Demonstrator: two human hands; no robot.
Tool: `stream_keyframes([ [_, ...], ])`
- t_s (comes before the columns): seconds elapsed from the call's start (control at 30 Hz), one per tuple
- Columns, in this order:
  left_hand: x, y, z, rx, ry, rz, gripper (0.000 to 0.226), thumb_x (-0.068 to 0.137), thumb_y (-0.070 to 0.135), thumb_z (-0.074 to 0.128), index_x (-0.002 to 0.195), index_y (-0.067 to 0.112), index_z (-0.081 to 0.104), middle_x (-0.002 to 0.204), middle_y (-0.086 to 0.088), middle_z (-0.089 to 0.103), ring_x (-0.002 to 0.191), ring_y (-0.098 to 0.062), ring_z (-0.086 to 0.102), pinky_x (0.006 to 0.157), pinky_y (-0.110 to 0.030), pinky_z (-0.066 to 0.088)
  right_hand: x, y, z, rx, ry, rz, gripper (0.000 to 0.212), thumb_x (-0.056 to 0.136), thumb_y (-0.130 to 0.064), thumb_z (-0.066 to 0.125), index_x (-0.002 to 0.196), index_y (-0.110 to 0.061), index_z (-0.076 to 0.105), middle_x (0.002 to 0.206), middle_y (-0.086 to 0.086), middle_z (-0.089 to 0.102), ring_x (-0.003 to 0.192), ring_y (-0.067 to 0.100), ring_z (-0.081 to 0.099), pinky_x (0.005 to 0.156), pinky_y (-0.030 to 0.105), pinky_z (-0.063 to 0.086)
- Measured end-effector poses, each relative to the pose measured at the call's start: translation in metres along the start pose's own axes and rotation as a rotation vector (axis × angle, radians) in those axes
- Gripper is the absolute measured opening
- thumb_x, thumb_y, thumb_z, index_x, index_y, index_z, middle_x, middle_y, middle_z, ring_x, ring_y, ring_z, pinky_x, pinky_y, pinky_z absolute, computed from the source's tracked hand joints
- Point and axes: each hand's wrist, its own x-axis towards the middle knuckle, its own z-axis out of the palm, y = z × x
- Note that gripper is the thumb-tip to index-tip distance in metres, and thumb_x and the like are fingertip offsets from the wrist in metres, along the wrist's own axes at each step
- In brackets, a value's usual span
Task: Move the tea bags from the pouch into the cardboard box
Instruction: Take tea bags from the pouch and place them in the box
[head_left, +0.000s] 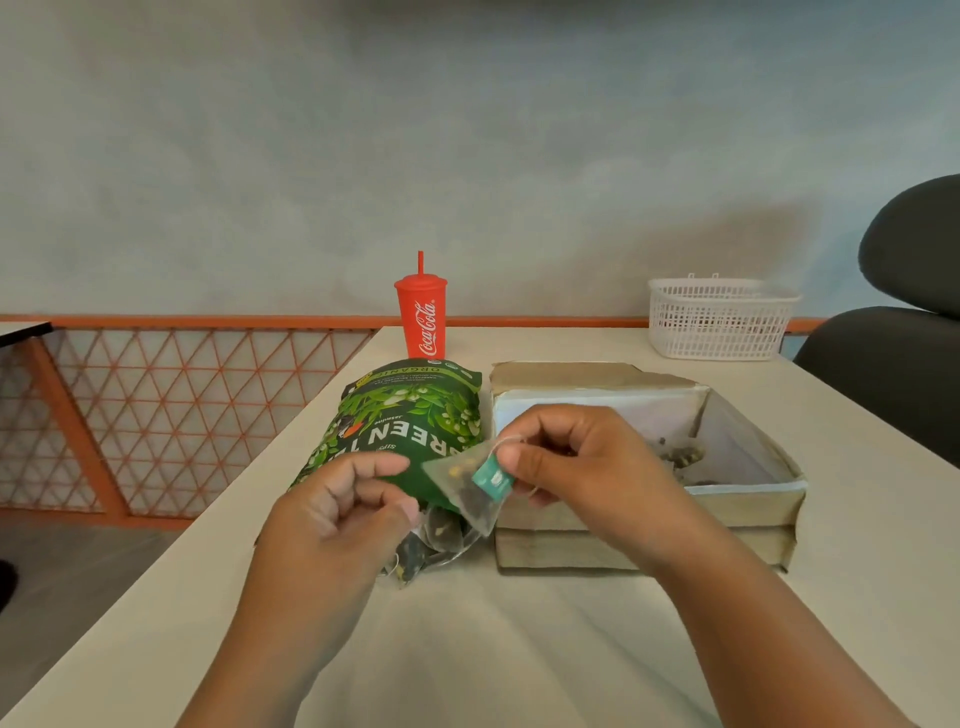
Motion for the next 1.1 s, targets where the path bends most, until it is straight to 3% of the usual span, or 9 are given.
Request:
stream_keyframes([
  [0.07, 0.003, -0.014, -0.001, 0.226, 0.055, 0.006, 0.028, 0.075, -0.001, 0.070, 0.085, 0.024, 0.065, 0.067, 0.001, 0.065, 0.054, 0.000, 0.054, 0.054, -0.010, 0.044, 0.004, -0.001, -0.016, -0.048, 0.126, 0.000, 0.018, 0.085, -0.014, 0.063, 0.071, -0.024, 0.068, 0.067, -0.001, 0.064, 0.061, 0.007, 0.057, 0.058, 0.019, 0.051],
  [0.2, 0.005, -0.037, -0.002, 0.720, 0.077, -0.008, 0.030, 0.078, 0.017, 0.069, 0.106, 0.028, 0.064, 0.099, 0.009, 0.063, 0.084, -0.007, 0.059, 0.072, -0.022, 0.046, 0.016, 0.001, -0.049, -0.205, 0.394, -0.015, 0.019, 0.087, -0.016, 0.062, 0.070, -0.023, 0.067, 0.066, 0.000, 0.065, 0.062, 0.010, 0.057, 0.066, 0.033, 0.053],
  [0.33, 0.008, -0.044, 0.002, 0.946, -0.022, -0.050, 0.046, 0.080, 0.031, 0.066, 0.124, 0.036, 0.053, 0.118, 0.008, 0.057, 0.099, -0.012, 0.057, 0.080, -0.024, 0.044, 0.027, 0.015, -0.066, -0.328, 0.441, 0.042, 0.024, 0.087, -0.017, 0.062, 0.065, -0.027, 0.065, 0.062, -0.001, 0.062, 0.063, 0.018, 0.056, 0.074, 0.041, 0.053],
  [0.5, 0.013, -0.047, 0.007, 0.946, 0.014, -0.046, 0.030, 0.084, 0.022, 0.062, 0.113, 0.033, 0.065, 0.100, 0.006, 0.067, 0.095, -0.015, 0.060, 0.073, -0.023, 0.042, 0.039, 0.025, -0.063, -0.395, 0.388, 0.110, 0.020, 0.089, -0.019, 0.059, 0.070, -0.024, 0.065, 0.061, -0.004, 0.062, 0.061, 0.013, 0.057, 0.056, 0.022, 0.045],
  [0.6, 0.014, -0.044, 0.009, 0.989, 0.006, -0.044, 0.022, 0.085, 0.021, 0.060, 0.101, 0.032, 0.071, 0.097, 0.008, 0.069, 0.092, -0.015, 0.061, 0.068, -0.022, 0.040, 0.056, 0.029, -0.058, -0.432, 0.408, 0.129, 0.022, 0.088, -0.017, 0.060, 0.067, -0.024, 0.063, 0.065, -0.004, 0.065, 0.074, 0.019, 0.066, 0.065, 0.025, 0.049],
  [0.67, 0.014, -0.042, 0.007, 0.980, 0.011, -0.056, 0.018, 0.085, 0.020, 0.061, 0.089, 0.033, 0.072, 0.088, 0.012, 0.068, 0.086, -0.013, 0.061, 0.067, -0.022, 0.041, 0.068, 0.031, -0.053, -0.453, 0.367, 0.170, 0.013, 0.087, -0.014, 0.058, 0.080, -0.020, 0.067, 0.077, 0.000, 0.068, 0.078, 0.020, 0.065, 0.067, 0.025, 0.048],
  [0.77, 0.014, -0.038, 0.000, 0.837, 0.065, -0.085, 0.033, 0.080, 0.015, 0.068, 0.066, 0.044, 0.063, 0.074, 0.016, 0.065, 0.076, -0.009, 0.060, 0.064, -0.022, 0.041, 0.078, 0.035, -0.048, -0.466, 0.314, 0.181, 0.021, 0.088, -0.011, 0.052, 0.103, -0.018, 0.066, 0.094, -0.001, 0.065, 0.080, 0.016, 0.060, 0.063, 0.020, 0.043],
  [0.97, 0.015, -0.015, -0.015, 0.456, 0.119, -0.064, 0.042, 0.072, 0.004, 0.075, 0.055, 0.042, 0.070, 0.063, 0.003, 0.070, 0.058, -0.019, 0.059, 0.059, -0.023, 0.043, 0.077, 0.018, -0.048, -0.303, 0.320, 0.072, 0.015, 0.084, -0.012, 0.060, 0.088, -0.026, 0.064, 0.077, -0.002, 0.064, 0.078, 0.019, 0.062, 0.077, 0.031, 0.052],
  [1.1, 0.013, 0.006, -0.006, 0.248, 0.112, -0.007, 0.038, 0.073, 0.000, 0.072, 0.057, 0.034, 0.073, 0.069, -0.009, 0.070, 0.051, -0.008, 0.055, 0.054, -0.016, 0.044, 0.065, -0.013, -0.037, -0.234, 0.014, -0.026, 0.014, 0.083, -0.016, 0.065, 0.088, -0.029, 0.067, 0.084, -0.003, 0.064, 0.075, 0.009, 0.062, 0.072, 0.028, 0.053],
])
